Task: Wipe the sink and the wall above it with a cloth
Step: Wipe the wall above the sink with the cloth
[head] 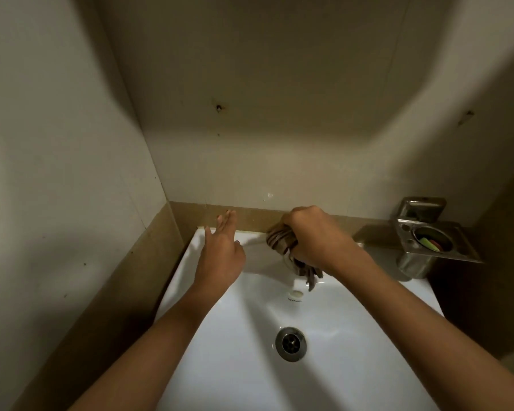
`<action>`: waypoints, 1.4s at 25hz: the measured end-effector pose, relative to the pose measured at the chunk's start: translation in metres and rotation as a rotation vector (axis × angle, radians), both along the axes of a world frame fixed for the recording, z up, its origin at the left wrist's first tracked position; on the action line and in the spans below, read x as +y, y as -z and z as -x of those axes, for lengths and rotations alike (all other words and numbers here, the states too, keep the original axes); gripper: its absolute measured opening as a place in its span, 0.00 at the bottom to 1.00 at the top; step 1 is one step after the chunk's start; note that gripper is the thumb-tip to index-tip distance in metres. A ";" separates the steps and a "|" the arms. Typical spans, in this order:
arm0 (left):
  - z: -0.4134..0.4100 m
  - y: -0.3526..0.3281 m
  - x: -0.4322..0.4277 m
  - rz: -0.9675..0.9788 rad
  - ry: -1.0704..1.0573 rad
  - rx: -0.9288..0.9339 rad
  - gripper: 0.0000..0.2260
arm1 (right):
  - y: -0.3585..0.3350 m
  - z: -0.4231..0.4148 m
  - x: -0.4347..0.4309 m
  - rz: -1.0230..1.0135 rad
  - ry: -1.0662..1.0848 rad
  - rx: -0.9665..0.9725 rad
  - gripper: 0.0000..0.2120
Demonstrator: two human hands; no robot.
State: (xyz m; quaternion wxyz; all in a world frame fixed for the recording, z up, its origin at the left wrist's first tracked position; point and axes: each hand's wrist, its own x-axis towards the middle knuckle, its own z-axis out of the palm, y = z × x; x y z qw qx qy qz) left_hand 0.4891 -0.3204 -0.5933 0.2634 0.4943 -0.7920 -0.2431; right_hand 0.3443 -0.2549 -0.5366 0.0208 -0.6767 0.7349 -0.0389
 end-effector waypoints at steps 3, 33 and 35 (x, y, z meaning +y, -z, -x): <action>-0.017 -0.005 -0.023 0.152 0.023 0.093 0.28 | -0.011 -0.032 -0.010 0.152 -0.019 0.144 0.16; -0.041 0.051 -0.123 0.406 -0.093 0.128 0.27 | 0.105 -0.057 -0.214 0.510 -0.755 1.057 0.21; -0.040 0.038 -0.117 0.410 -0.097 0.137 0.27 | 0.094 -0.054 -0.210 0.483 -0.778 1.090 0.19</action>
